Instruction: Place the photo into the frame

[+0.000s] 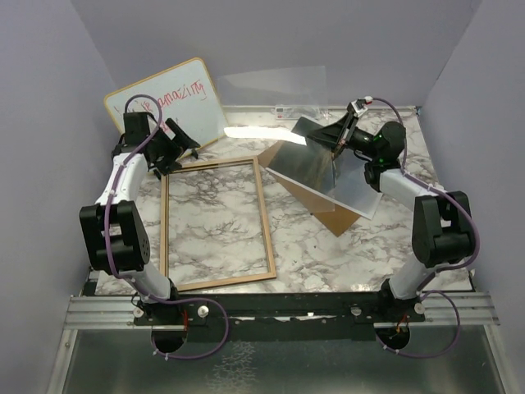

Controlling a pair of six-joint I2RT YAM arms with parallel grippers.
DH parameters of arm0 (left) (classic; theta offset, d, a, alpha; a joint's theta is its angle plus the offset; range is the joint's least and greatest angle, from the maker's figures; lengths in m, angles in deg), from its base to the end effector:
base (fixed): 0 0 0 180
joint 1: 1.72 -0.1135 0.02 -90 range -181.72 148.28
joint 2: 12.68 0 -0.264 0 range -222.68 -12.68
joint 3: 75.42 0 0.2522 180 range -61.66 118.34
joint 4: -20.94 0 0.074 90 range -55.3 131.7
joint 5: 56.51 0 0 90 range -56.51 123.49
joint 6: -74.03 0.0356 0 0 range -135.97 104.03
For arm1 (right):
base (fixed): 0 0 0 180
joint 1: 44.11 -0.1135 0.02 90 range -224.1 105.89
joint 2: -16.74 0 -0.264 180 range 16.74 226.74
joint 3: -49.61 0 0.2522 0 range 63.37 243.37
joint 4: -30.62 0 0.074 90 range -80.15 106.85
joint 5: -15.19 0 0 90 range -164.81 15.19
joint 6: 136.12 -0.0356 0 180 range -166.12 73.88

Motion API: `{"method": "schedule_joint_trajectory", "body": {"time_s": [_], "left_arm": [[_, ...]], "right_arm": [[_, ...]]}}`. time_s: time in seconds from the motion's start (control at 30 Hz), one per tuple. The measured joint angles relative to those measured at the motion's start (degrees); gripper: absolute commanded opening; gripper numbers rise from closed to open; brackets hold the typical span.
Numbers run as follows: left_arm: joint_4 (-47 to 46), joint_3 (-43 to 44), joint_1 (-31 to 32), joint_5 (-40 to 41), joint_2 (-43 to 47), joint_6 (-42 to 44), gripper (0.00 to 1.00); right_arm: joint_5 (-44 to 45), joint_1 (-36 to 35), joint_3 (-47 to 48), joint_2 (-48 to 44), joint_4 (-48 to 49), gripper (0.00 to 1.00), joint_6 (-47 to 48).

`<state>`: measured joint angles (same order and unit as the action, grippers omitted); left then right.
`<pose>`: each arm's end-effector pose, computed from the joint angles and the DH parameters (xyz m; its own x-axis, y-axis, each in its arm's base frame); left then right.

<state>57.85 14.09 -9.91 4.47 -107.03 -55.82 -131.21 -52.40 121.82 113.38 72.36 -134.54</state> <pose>0.3684 0.0356 0.2855 -0.6557 -0.6605 -0.3658 -0.2429 0.6433 -0.7261 0.3615 0.0826 0.2993 -0.8582 0.4340 -0.2741 -0.3182 -0.0309 0.9475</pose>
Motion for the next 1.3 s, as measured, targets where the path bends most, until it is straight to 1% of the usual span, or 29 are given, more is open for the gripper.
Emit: {"method": "schedule_joint_trajectory", "body": {"time_s": [0.2,0.3,0.43,0.63,0.67,0.73,0.8,0.97,1.07,1.3], "left_arm": [[7.8,-6.2,0.0,17.7,0.9,6.6,0.99],[9.9,-10.0,0.0,24.5,1.3,8.2,0.97],[11.8,-13.4,0.0,30.3,1.4,9.3,0.94],[12.4,-14.8,0.0,37.3,1.0,10.1,0.9],[12.3,-15.0,0.0,38.1,0.9,10.4,0.89],[11.8,-15.8,0.0,39.2,0.7,10.9,0.82],[11.3,-16.3,0.0,39.3,0.0,11.4,0.78],[9.1,-17.8,0.8,37.3,-2.3,11.8,0.68],[7.4,-17.8,2.5,36.3,-2.3,11.7,0.61],[3.9,-17.4,6.6,33.4,-3.0,9.3,0.55]], "right_arm": [[0.5,1.8,-0.3,-3.0,-8.9,0.01,6.9],[0.7,2.1,-0.3,-4.8,-13.7,0.01,10.7],[0.9,2.1,-0.3,-5.9,-18.1,0.01,14.3],[0.9,2.1,0.2,-5.9,-22.8,0.01,17.8],[1.0,2.1,0.3,-5.9,-23.3,0.01,18.3],[1.1,2.1,0.5,-5.9,-24.0,0.01,18.9],[1.3,2.1,0.5,-5.9,-24.7,0.01,19.4],[1.5,2.1,1.4,-5.9,-27.0,0.01,20.8],[1.7,2.1,2.2,-6.0,-28.2,0.01,21.7],[2.5,2.3,2.3,-6.0,-30.6,0.01,23.6]]}}
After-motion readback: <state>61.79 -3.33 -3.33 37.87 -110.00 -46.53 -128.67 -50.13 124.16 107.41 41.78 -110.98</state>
